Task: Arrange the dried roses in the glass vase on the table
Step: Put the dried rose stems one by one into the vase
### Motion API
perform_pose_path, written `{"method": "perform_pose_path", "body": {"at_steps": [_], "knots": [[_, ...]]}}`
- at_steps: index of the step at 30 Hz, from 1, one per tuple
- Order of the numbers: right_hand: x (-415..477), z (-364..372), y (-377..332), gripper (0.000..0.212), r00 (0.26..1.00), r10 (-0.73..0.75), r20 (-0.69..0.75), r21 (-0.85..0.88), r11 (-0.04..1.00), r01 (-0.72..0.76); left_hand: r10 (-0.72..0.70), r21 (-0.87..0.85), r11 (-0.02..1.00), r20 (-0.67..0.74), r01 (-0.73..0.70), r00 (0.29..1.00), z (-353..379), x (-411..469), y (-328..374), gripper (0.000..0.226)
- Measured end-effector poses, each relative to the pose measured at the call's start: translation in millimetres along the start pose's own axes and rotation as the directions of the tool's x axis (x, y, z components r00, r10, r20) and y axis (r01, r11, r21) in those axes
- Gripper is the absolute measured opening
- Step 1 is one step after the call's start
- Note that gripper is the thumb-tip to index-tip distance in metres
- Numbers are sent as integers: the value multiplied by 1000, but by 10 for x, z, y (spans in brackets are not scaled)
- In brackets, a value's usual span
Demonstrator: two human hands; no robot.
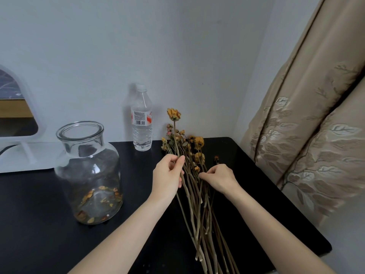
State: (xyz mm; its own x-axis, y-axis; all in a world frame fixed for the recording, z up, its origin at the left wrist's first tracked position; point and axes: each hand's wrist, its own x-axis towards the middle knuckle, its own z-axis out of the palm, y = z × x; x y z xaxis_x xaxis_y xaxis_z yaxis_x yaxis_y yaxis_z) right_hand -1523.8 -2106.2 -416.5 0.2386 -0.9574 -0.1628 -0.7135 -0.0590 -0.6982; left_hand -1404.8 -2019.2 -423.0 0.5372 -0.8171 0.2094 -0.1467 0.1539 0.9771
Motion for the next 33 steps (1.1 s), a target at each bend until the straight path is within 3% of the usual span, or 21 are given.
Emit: {"method": "perform_pose_path", "body": {"at_steps": [4, 11, 26, 33], "knots": [[-25, -26, -34, 23, 999, 18, -42, 105, 994, -13, 7, -47, 999, -1, -7, 1000, -21, 32, 108, 17], [-139, -197, -160, 25, 985, -60, -159, 275, 956, 103, -76, -171, 982, -4, 74, 997, -55, 83, 275, 15], [-365, -389, -334, 18, 918, -214, -334, 417, 840, 347, -26, -235, 972, -54, 12, 998, -152, 85, 675, 20], [-479, -619, -895, 22, 877, -341, -340, 510, 717, 476, 79, -254, 961, -125, -109, 989, -387, 116, 1250, 10]]}}
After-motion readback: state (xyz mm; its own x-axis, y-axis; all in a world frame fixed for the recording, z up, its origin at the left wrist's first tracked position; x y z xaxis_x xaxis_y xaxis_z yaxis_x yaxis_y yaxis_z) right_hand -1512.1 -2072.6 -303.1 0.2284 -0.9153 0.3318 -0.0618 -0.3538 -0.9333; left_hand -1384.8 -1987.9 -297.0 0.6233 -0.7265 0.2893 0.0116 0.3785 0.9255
